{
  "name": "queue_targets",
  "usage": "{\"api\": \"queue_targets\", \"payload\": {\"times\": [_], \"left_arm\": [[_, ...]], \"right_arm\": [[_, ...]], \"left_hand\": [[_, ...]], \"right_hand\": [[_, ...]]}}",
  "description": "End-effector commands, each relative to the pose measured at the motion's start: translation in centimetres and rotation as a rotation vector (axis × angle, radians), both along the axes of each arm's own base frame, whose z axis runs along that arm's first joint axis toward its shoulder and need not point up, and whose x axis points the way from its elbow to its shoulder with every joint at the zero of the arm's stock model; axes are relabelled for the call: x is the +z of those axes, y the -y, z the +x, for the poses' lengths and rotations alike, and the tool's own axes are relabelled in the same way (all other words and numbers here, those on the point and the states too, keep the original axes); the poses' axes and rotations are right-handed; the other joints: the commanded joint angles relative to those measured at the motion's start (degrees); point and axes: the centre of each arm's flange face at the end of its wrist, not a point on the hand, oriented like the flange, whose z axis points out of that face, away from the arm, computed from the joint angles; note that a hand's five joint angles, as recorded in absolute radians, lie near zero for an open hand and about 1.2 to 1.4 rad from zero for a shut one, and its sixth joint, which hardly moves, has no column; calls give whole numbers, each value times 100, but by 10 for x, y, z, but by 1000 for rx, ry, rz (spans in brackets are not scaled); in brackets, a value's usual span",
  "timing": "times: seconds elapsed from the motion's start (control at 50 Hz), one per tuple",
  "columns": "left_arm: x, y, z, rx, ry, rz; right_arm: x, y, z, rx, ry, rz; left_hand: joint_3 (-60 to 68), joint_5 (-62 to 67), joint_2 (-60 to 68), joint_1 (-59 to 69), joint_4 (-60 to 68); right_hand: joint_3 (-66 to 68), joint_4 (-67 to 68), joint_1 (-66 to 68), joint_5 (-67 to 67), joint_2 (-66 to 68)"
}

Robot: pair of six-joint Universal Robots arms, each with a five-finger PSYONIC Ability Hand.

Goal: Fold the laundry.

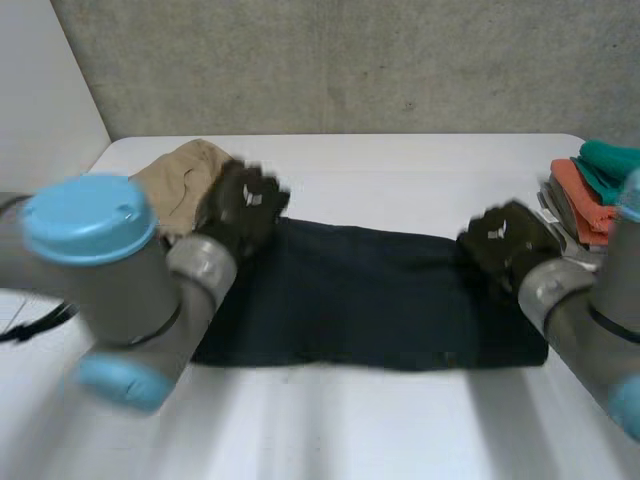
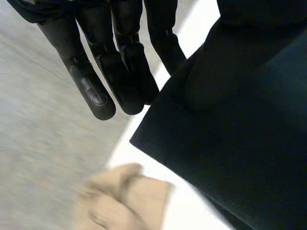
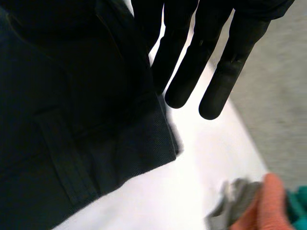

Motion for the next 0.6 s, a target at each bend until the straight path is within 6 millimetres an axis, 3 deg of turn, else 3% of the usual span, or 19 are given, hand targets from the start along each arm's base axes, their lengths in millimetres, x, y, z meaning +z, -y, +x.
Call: {"api": "queue_targets", "payload": {"times": [0.02,0.1,0.12,0.18,0.22,0.26,0.32,0.42,0.46,0.5,0.54,0.6], "left_arm": [[-20,85,-34,29,-64,-198],[-36,107,-50,19,-91,-220],[-37,110,-52,17,-96,-226],[-35,120,-60,13,-154,-240],[-26,124,-62,8,-224,-237],[-21,122,-63,2,-284,-208],[-2,110,-66,-15,-348,-193],[25,89,-53,-18,-373,-183],[34,77,-44,-17,-368,-173],[38,64,-37,-16,-360,-157],[39,53,-31,-18,-353,-140],[35,35,-23,-30,-347,-102]], "right_arm": [[-16,72,19,-80,42,-220],[-37,102,32,-62,24,-274],[-48,116,36,-68,-16,-300],[-58,132,41,-80,-53,-339],[-60,142,44,-119,-72,-360],[-45,140,46,-138,-50,-385],[-19,130,44,-140,24,-399],[12,106,30,-158,175,-357],[24,86,22,-144,214,-293],[23,61,14,-131,220,-165],[19,48,9,-132,228,-79],[-11,30,-15,-202,254,195]], "left_hand": [[1171,1368,1134,1338,1115],[1171,1368,1134,1338,1115],[1171,1368,1134,1338,1115],[-5829,-5632,-5866,-5662,-5885],[-5821,-5624,-5858,-5655,-5877],[-5829,-5632,-5866,-5662,-5885],[-5829,-5632,-5866,-5662,-5885],[-5829,-5632,-5866,-5662,-5885],[-5829,-5632,-5866,-5662,-5885],[-5829,-5632,-5866,-5662,-5885],[-5829,-5632,-5866,-5662,-5885],[-5829,-5632,-5866,-5662,-5885]], "right_hand": [[1154,1120,1602,1171,1187],[1154,1120,1602,1171,1187],[-56,-90,392,-39,-22],[-5430,-5465,-4982,-5413,-5397],[-5846,-5880,-5398,-5829,-5813],[-5846,-5880,-5398,-5829,-5813],[-5846,-5880,-5398,-5829,-5813],[-5846,-5880,-5398,-5829,-5813],[-5846,-5880,-5398,-5829,-5813],[-5846,-5880,-5398,-5829,-5813],[-5722,-5756,-5274,-5705,-5689],[-4866,-4900,-4417,-4848,-4832]]}}
